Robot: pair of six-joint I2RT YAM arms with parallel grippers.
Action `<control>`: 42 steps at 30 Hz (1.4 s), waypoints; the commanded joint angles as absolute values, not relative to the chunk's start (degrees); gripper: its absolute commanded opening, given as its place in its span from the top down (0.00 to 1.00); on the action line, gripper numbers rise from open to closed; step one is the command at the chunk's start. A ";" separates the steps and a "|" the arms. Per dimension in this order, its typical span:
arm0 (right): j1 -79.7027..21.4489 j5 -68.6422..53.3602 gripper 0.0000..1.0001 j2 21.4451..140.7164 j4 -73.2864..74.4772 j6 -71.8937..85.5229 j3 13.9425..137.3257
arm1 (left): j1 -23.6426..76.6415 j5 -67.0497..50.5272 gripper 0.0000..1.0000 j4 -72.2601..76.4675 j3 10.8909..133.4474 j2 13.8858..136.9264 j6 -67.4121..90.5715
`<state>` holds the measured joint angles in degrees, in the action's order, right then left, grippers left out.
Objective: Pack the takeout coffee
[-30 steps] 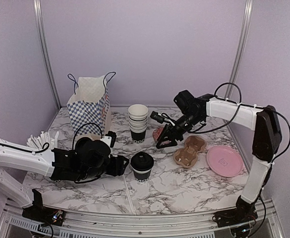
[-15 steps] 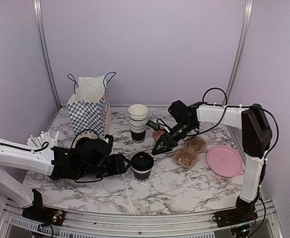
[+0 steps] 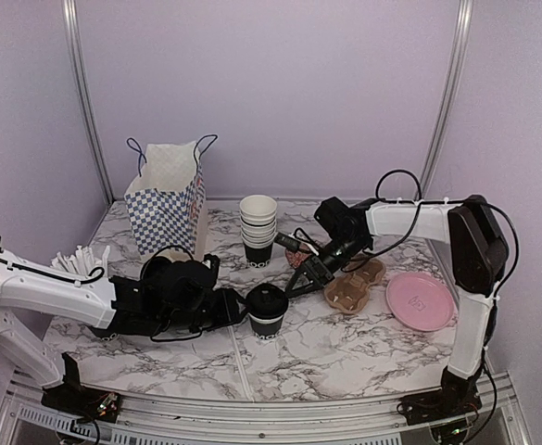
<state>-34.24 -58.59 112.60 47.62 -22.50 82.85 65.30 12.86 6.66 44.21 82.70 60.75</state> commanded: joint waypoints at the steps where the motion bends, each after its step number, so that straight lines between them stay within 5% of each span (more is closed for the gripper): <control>1: -35.21 -61.13 0.50 112.22 46.79 -23.07 82.07 | 64.67 12.32 0.55 7.74 45.13 83.93 60.88; 19: -38.49 -62.39 0.60 114.72 44.32 -18.98 80.47 | 61.87 5.05 0.56 8.30 46.41 88.79 59.12; 26: -38.40 -62.97 0.58 114.67 45.02 -19.53 80.77 | 61.87 5.79 0.64 7.27 46.96 90.26 57.76; 33: -37.85 -60.30 0.47 111.99 45.84 -20.36 81.63 | 61.87 9.16 0.70 5.07 47.38 87.70 54.98; 42: -37.09 -47.47 0.22 103.20 47.92 -26.22 83.30 | 61.87 11.44 0.52 5.42 51.18 84.92 48.95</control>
